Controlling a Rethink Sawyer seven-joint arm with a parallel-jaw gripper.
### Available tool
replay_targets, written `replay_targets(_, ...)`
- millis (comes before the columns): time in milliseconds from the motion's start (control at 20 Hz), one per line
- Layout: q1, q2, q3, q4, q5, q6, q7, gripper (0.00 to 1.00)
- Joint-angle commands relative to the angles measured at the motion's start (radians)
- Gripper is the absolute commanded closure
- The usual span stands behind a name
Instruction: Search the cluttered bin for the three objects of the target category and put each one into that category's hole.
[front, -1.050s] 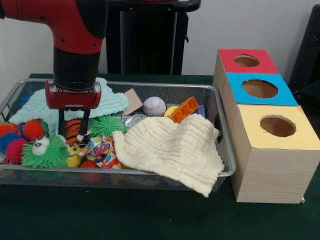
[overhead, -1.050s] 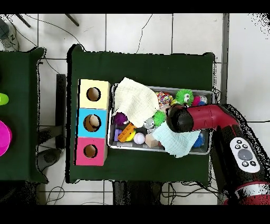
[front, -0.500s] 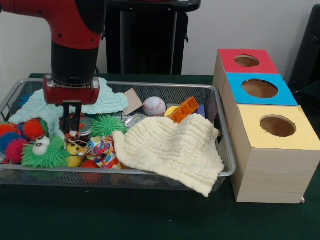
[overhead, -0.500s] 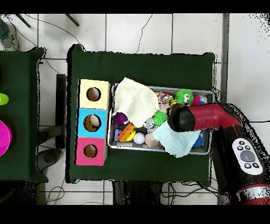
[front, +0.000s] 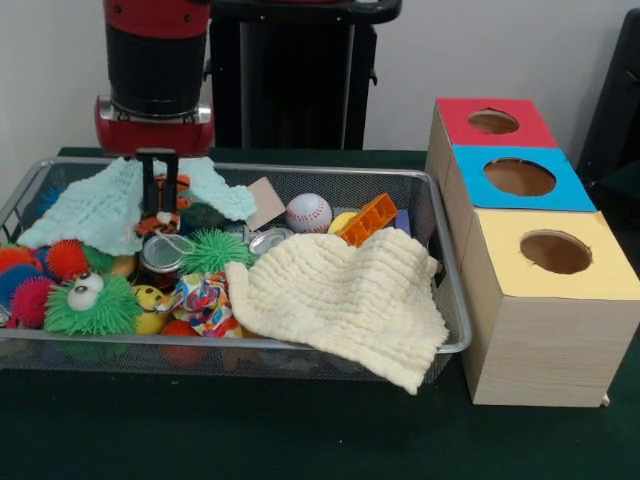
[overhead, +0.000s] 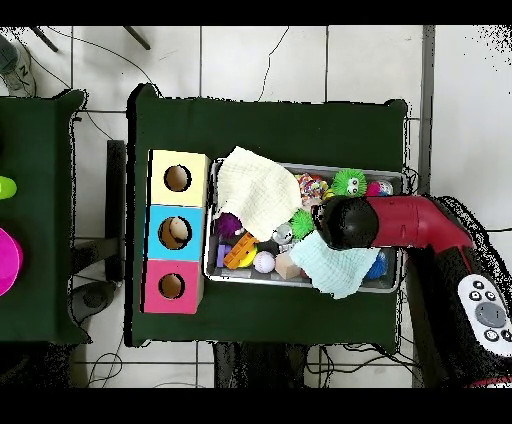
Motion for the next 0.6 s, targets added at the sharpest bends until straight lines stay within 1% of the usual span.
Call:
replay_targets(50,-0.015,-0.171,0.132,0.177,0.157,0.130,-0.123,1.00)
replay_targets(350,-0.035,-0.270,0.193,0.285,0.304,0.075,-0.063,1.00)
replay_targets(600,-0.027,-0.336,0.222,0.373,0.410,0.042,-0.014,1.00)
